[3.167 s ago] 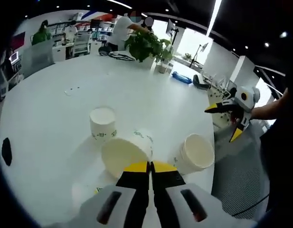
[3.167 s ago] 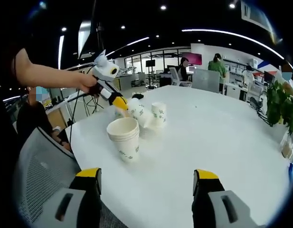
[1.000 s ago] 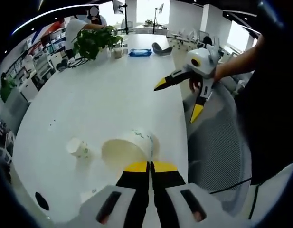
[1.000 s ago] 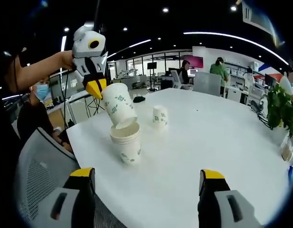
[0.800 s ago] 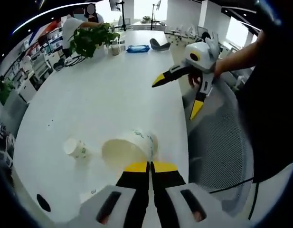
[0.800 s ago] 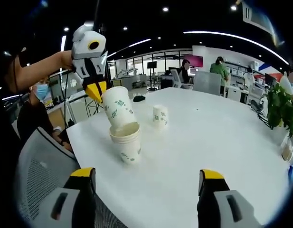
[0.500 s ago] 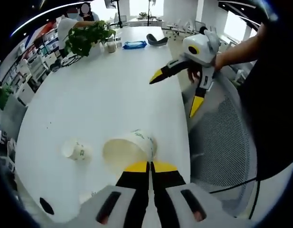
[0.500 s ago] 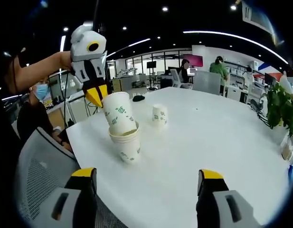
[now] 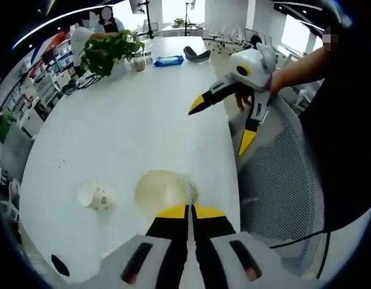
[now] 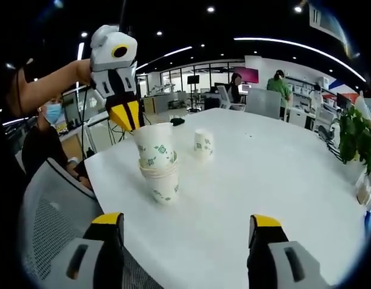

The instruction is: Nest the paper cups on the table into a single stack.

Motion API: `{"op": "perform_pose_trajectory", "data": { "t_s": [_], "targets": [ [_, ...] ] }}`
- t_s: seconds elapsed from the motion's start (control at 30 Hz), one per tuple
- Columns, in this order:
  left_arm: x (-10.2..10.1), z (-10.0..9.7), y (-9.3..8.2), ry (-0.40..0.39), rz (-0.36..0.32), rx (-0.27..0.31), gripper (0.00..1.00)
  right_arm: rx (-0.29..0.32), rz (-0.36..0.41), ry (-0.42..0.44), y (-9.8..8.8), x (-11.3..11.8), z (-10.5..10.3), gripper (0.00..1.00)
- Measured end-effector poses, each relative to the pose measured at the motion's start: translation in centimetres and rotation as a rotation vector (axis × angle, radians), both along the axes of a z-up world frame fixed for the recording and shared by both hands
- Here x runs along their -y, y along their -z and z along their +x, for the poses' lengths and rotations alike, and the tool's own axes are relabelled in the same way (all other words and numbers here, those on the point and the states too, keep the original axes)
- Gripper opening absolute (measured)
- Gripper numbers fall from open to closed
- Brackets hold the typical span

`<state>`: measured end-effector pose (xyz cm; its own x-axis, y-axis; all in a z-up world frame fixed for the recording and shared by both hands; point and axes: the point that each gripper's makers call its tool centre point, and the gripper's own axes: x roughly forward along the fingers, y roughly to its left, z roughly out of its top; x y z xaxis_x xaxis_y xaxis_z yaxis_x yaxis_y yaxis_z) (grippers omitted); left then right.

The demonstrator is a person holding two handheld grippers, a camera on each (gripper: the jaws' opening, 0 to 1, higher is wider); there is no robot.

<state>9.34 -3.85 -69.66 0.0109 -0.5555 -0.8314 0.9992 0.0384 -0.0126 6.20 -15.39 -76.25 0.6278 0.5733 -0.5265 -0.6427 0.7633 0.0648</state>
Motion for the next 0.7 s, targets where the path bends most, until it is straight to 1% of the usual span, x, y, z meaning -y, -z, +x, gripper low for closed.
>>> {"op": "perform_pose_trajectory", "data": {
  "t_s": [0.07,0.23,0.33,0.7],
  "targets": [
    [0.3,-0.2,0.4,0.007,0.0,-0.015,0.0,0.001,0.0,-0.001,0.0,0.0,0.0,0.86],
    [0.6,-0.4,1.6,0.003,0.016,-0.025,0.0,0.003,-0.006,0.0,0.0,0.1,0.0,0.86],
    [0.7,-0.6,1.6,0.005,0.008,-0.036,0.0,0.005,-0.005,0.002,0.0,0.2,0.1,0.86],
    [0.4,0.2,1.7,-0.032,-0.029,-0.035,0.0,0.008,0.002,0.006,-0.2,0.1,0.1,0.86]
  ]
}}
